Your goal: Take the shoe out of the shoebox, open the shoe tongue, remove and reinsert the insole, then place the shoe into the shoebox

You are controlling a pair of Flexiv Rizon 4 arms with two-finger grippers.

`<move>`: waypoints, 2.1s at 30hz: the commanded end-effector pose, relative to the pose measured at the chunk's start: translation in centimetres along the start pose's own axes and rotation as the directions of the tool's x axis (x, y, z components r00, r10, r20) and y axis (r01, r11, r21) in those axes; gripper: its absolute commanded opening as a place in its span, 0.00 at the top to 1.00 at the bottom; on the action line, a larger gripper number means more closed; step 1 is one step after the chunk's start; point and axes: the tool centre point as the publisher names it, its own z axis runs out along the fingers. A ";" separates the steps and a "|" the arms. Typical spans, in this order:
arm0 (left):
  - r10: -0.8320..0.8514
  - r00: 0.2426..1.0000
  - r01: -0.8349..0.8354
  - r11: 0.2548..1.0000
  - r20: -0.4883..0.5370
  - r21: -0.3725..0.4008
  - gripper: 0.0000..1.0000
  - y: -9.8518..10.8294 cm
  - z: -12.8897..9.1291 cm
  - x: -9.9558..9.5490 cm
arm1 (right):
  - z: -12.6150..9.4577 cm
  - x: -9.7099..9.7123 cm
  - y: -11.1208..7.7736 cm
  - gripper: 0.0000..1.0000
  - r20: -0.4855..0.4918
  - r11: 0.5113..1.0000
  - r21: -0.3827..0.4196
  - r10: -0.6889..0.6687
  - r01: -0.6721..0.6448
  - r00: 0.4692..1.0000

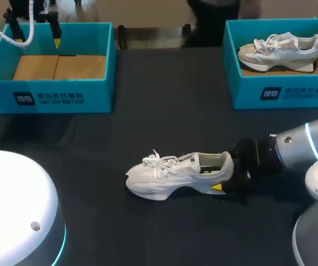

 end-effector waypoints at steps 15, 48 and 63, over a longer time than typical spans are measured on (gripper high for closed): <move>0.000 1.000 0.000 1.000 0.000 0.000 0.00 0.0 0.0 0.0 | 0.1 0.1 0.1 1.00 0.004 1.000 0.001 -0.001 0.001 1.000; -0.267 0.964 0.267 0.963 -0.004 -0.024 0.00 9.8 1.6 14.1 | 0.1 0.1 0.1 1.00 0.004 1.000 0.001 -0.001 0.001 1.000; -0.290 0.956 0.284 0.953 -0.051 -0.103 0.00 14.9 2.4 21.5 | 0.1 0.1 0.1 1.00 0.004 1.000 0.001 -0.001 0.001 1.000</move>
